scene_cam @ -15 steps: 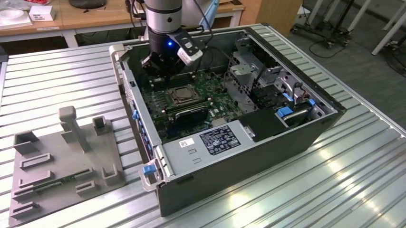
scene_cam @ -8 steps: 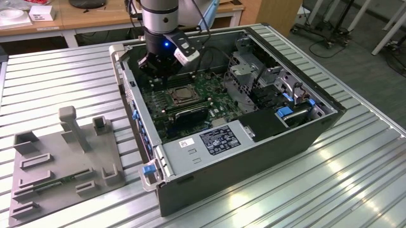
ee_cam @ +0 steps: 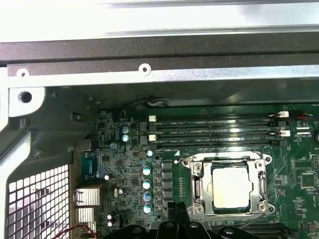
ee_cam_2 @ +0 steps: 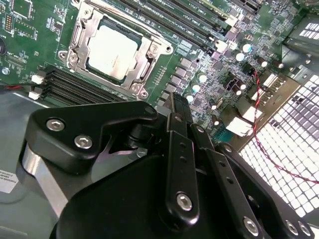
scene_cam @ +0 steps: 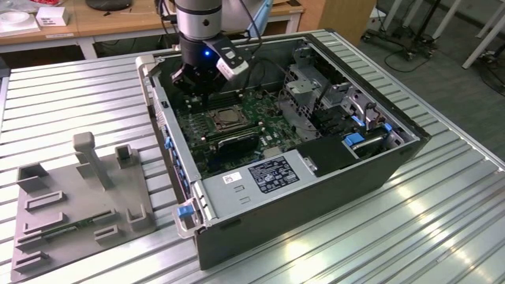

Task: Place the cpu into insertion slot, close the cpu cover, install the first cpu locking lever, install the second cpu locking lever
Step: 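Install the first cpu locking lever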

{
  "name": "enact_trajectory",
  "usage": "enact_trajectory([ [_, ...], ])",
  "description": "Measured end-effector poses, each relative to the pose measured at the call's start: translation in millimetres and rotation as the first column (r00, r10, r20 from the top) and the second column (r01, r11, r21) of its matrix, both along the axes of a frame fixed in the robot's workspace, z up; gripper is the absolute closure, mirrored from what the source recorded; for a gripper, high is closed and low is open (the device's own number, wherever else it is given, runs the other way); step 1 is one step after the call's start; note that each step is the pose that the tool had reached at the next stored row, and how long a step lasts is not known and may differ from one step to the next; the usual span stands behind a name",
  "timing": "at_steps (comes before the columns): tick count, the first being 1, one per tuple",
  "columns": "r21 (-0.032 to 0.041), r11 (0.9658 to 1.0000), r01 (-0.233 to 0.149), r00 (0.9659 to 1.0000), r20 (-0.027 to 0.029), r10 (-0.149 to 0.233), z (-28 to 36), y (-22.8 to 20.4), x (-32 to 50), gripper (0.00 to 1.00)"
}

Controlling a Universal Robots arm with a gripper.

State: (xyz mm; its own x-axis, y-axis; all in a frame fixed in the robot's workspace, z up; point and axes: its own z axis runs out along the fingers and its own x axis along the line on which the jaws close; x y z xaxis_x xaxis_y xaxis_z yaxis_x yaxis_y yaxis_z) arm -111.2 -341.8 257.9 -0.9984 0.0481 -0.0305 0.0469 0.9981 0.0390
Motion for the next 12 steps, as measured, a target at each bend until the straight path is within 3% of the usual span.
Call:
enact_trajectory([
  [9,-0.0004,1.0000,0.000,1.0000,0.0005,0.000,-0.5,1.2,-8.7,0.89],
  [12,-0.0004,1.0000,0.000,1.0000,0.0005,0.000,-0.5,5.4,-8.8,0.89],
])
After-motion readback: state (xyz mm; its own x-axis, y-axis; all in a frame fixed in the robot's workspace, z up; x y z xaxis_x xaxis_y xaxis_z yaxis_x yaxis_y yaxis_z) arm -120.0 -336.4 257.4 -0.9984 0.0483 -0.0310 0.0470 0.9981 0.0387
